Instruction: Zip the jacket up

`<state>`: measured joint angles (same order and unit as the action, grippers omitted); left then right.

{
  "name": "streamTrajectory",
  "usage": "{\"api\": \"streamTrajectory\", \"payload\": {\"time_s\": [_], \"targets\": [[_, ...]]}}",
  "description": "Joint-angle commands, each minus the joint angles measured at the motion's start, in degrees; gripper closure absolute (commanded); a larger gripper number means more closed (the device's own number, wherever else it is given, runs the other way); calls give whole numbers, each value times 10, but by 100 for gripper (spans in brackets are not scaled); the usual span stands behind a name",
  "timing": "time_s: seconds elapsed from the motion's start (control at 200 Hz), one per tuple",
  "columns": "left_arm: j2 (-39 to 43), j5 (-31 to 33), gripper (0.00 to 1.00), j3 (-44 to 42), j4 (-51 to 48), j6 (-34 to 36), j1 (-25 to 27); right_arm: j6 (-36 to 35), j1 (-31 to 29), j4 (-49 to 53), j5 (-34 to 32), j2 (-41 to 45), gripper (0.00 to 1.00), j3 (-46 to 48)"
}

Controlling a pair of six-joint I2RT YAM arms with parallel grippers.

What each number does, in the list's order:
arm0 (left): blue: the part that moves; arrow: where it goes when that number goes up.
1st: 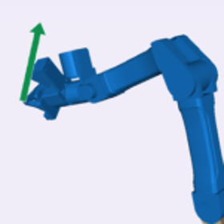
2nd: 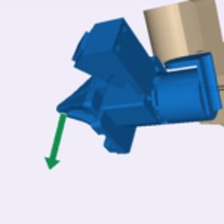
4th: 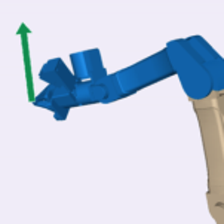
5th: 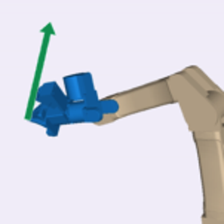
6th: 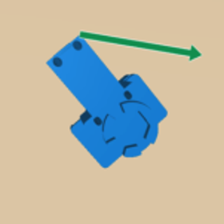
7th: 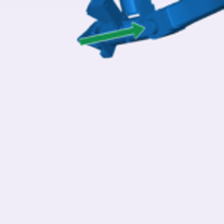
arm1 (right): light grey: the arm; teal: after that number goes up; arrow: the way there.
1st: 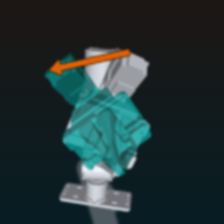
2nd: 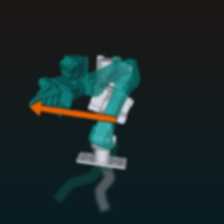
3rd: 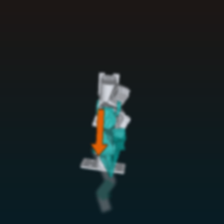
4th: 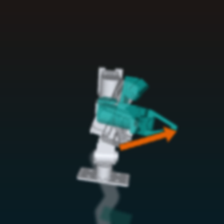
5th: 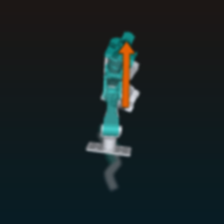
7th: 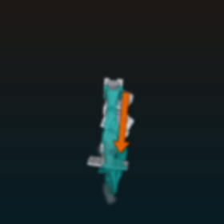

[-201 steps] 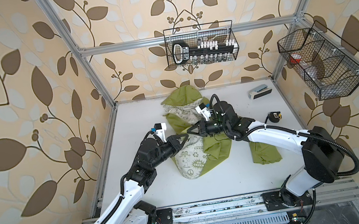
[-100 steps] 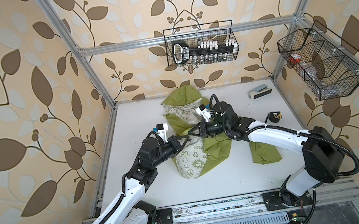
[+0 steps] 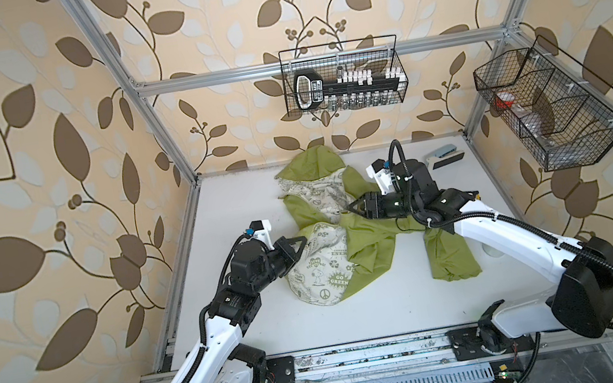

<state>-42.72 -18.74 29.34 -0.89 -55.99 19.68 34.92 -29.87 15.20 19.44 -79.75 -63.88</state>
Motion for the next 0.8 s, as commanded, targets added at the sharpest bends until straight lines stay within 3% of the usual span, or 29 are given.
{"api": "streamTrajectory", "payload": {"time_s": [0.0,0.11,0.45,0.67,0.745,0.795], "targets": [[39,56,100,12,-70,34,-26,-79,-17,89,-74,-45,43,-53],[37,79,100,15,-99,39,-31,-130,-65,177,-194,-117,43,-138],[22,44,100,-10,-62,26,-33,-130,-140,213,-396,-238,30,-216],[29,36,100,-20,-59,18,-34,-129,-138,208,-438,-284,28,-239],[27,31,100,-16,-63,20,-36,-130,-131,208,-436,-293,31,-244],[27,28,100,-16,-62,21,-36,-131,-126,206,-434,-295,38,-246]]}}
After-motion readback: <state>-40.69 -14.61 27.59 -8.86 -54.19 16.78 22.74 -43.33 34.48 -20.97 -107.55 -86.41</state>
